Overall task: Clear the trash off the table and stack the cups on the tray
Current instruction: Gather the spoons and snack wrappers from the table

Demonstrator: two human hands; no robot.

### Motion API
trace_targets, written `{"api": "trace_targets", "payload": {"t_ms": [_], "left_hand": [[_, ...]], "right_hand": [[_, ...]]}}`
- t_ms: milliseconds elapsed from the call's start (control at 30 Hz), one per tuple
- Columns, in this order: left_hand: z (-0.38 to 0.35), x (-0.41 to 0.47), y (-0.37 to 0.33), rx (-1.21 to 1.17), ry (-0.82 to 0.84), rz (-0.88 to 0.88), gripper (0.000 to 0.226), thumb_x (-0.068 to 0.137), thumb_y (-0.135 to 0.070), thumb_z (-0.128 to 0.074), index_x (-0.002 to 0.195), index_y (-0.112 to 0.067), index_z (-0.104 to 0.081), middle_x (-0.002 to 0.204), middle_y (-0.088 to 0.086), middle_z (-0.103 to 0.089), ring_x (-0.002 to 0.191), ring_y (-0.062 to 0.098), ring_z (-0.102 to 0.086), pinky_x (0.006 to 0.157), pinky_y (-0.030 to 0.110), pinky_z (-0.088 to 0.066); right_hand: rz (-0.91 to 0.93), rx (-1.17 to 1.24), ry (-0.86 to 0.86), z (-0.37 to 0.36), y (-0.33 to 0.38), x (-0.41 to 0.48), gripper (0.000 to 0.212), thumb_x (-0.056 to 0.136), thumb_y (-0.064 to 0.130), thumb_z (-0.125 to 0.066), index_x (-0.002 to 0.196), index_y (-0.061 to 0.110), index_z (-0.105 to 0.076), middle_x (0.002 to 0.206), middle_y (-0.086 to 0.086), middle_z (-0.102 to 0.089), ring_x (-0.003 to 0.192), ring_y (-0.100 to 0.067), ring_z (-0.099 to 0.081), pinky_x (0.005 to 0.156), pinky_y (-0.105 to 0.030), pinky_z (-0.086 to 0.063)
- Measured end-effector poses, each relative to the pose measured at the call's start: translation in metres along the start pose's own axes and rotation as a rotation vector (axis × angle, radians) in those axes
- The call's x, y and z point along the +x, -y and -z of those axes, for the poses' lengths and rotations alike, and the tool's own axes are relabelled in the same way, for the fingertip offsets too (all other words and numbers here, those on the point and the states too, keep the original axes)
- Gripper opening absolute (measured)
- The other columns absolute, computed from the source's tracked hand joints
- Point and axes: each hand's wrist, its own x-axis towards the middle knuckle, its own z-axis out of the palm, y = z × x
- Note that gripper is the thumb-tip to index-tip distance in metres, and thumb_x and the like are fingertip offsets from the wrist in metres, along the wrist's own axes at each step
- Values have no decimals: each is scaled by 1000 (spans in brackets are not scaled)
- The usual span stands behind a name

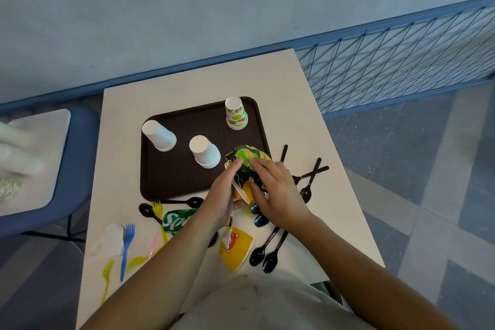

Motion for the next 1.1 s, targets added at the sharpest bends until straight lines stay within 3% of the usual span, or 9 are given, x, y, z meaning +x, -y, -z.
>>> {"api": "trace_targets", "payload": {"t_ms": [167, 267, 400, 467, 533, 633, 800, 967, 1100], "left_hand": [[12, 4, 5, 127, -155, 29, 27, 95, -31, -61, 117, -19, -72, 114, 9, -77, 99, 22, -72, 86, 44, -60], [17, 11, 9, 159, -251, 34, 20, 90, -20, -58, 104, -14, -71, 99, 9, -73, 90, 24, -69, 81, 44, -59], [21, 17, 15, 170, -307, 16, 11, 86, -11, -57, 95, -12, -62, 86, 9, -65, 78, 25, -66, 73, 42, -56], [24, 17, 16, 195, -297, 16, 15, 85, -13, -58, 99, -12, -65, 86, 8, -70, 77, 25, -70, 71, 41, -57], [26, 18, 18, 216, -280, 12, 21, 84, -16, -60, 103, -13, -69, 91, 7, -75, 81, 25, -73, 67, 39, -59], [29, 20, 21, 207, -285, 13, 21, 85, -16, -61, 103, -14, -71, 90, 7, -77, 82, 25, -74, 72, 47, -64], [29, 20, 22, 189, -277, 0, 17, 87, -16, -59, 101, -13, -69, 88, 9, -73, 80, 25, -70, 81, 49, -60], [32, 22, 22, 167, -273, 15, 18, 88, -16, -58, 103, -16, -69, 94, 8, -72, 89, 26, -70, 87, 55, -59], [33, 22, 24, 159, -282, 11, 15, 90, -16, -58, 101, -16, -68, 92, 7, -71, 87, 26, -69, 80, 47, -58]], "right_hand": [[-313, 435, 107, 9, 4, -1, 49, 101, 7, -50, 146, 26, -49, 133, 10, -61, 122, -5, -57, 100, -26, -52], [-379, 587, 119, 13, -3, 1, 42, 100, -5, -47, 133, 17, -60, 123, 6, -69, 113, -9, -66, 99, -26, -53], [-663, 839, -124, 27, -12, 15, 39, 92, -16, -40, 112, 4, -67, 105, -12, -73, 82, -21, -71, 77, -31, -60], [-792, 706, -251, 34, -31, 22, 42, 89, -14, -39, 110, 8, -67, 104, -10, -71, 75, -18, -68, 65, -27, -57], [-804, 402, -221, 36, -58, 25, 41, 91, -7, -44, 114, 17, -67, 112, -4, -66, 88, -18, -68, 69, -29, -57], [-807, 99, 43, 29, -99, 27, 41, 94, -2, -50, 129, 16, -62, 130, -7, -48, 111, -24, -55, 81, -32, -50], [-629, -441, 425, 12, -136, 17, 41, 94, 11, -54, 134, 20, -58, 131, -9, -38, 115, -31, -41, 95, -44, -49], [-478, -610, 460, 6, -140, 13, 29, 91, 10, -60, 119, 19, -62, 125, -10, -40, 108, -30, -41, 88, -43, -49], [-415, -679, 445, 9, -140, 16, 22, 90, 14, -64, 111, 21, -66, 124, -9, -43, 109, -30, -40, 88, -43, -46]]}}
